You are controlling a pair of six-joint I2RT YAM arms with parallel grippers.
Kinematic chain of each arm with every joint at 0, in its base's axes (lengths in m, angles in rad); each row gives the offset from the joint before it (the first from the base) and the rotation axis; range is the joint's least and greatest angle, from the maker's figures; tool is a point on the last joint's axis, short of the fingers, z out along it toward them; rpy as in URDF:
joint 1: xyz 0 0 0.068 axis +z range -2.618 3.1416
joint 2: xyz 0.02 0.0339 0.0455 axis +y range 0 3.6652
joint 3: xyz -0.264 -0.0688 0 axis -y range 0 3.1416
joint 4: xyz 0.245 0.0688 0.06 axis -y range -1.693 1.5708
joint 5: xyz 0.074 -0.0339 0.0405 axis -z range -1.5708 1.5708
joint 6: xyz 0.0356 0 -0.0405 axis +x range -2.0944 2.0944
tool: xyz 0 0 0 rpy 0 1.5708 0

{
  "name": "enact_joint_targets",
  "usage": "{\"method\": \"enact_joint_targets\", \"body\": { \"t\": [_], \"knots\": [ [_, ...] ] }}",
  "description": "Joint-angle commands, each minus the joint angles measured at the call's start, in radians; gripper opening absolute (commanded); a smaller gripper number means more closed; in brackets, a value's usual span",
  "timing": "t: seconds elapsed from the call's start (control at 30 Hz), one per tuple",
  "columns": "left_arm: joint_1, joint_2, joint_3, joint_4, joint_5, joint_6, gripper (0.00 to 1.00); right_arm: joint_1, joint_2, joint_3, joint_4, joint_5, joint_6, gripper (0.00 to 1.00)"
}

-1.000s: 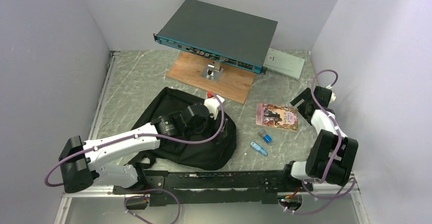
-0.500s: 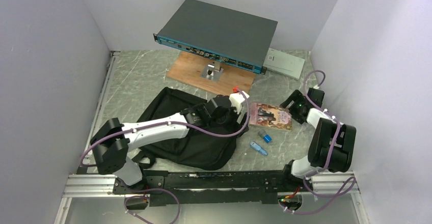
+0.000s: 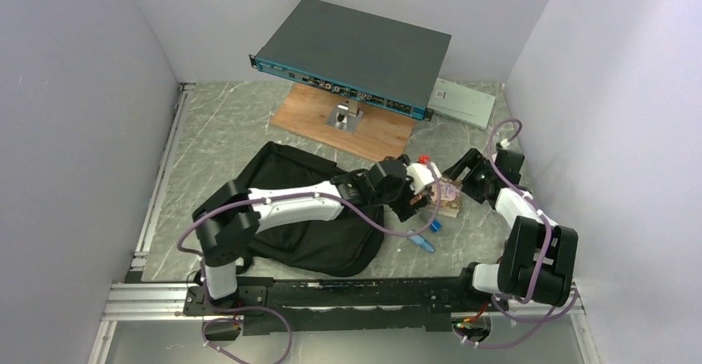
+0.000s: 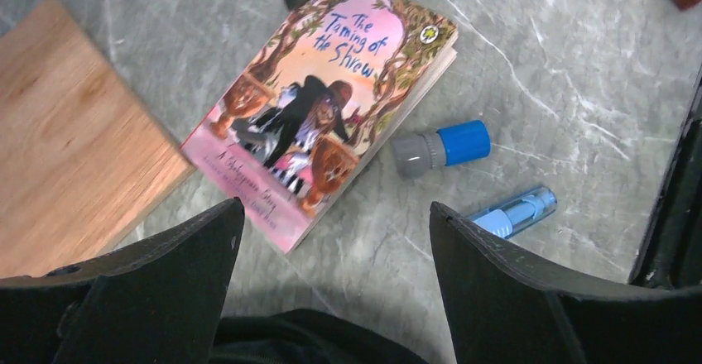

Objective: Pack the student bag
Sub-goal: Pick up the book from the center of the board.

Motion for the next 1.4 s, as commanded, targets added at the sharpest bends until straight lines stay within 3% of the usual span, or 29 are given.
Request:
{"method": "enact_joint_targets", "body": {
  "t": [0.0,0.2,0.47,0.7,0.8,1.07,1.13,1.27,1.37],
  "knots": [
    [-0.053,0.083,0.087,0.02,-0.051,0.187,0.86,0.001,-0.029,-0.041,0.064,-0.149,0.038,0.82],
    [-0.07,0.175,0.136,0.054,-0.12,0.26,0.87,-0.002,-0.076,-0.067,0.101,-0.236,0.14,0.75],
    [-0.073,0.26,0.203,0.082,-0.114,0.322,0.85,-0.018,-0.194,-0.053,0.031,-0.215,0.194,0.73],
    [-0.08,0.323,0.256,0.111,-0.095,0.329,0.83,-0.02,-0.199,-0.044,0.026,-0.232,0.209,0.73],
    [-0.082,0.355,0.29,0.13,-0.131,0.33,0.73,-0.02,-0.2,-0.048,0.029,-0.236,0.212,0.72],
    [-0.082,0.348,0.283,0.168,-0.136,0.307,0.16,-0.02,-0.223,-0.034,0.002,-0.235,0.172,0.73],
    [-0.082,0.336,0.272,0.175,-0.151,0.297,0.0,-0.017,-0.255,0.0,-0.072,-0.133,0.098,0.75],
    [-0.081,0.296,0.228,0.215,-0.205,0.285,0.0,-0.018,-0.354,0.024,-0.185,0.066,0.02,0.96],
    [-0.081,0.255,0.183,0.244,-0.203,0.286,0.0,-0.063,-0.346,0.011,-0.17,0.013,0.041,1.0]
  ]
}}
